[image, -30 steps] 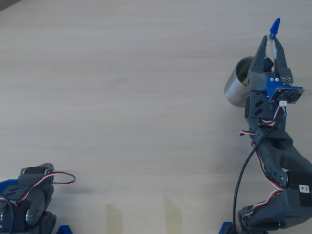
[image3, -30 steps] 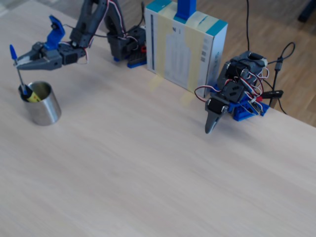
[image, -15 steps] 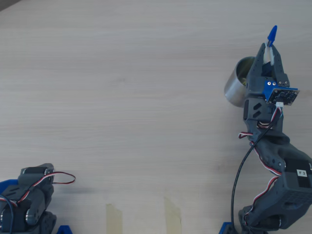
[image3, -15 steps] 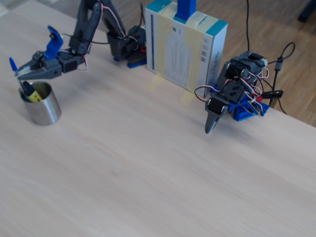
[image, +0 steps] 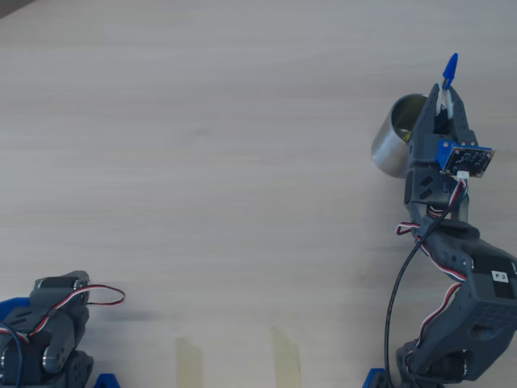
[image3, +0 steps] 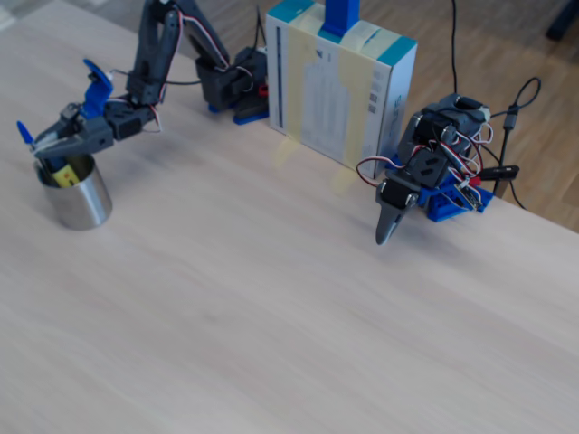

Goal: Grab the blue pen and put it in the silver cup.

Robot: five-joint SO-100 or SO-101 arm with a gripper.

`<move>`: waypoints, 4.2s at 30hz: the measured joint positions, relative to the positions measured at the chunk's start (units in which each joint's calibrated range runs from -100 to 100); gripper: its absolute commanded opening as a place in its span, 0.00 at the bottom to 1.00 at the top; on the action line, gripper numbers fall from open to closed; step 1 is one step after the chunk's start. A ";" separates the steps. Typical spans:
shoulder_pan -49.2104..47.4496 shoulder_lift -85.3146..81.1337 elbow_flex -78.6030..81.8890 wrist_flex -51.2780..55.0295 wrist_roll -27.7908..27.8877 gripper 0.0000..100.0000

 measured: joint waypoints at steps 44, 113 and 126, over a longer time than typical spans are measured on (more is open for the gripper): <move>-0.50 -0.25 -2.43 14.63 0.26 0.02; -4.35 -79.78 37.42 74.91 -5.02 0.37; -4.52 -102.38 52.75 87.52 -6.56 0.34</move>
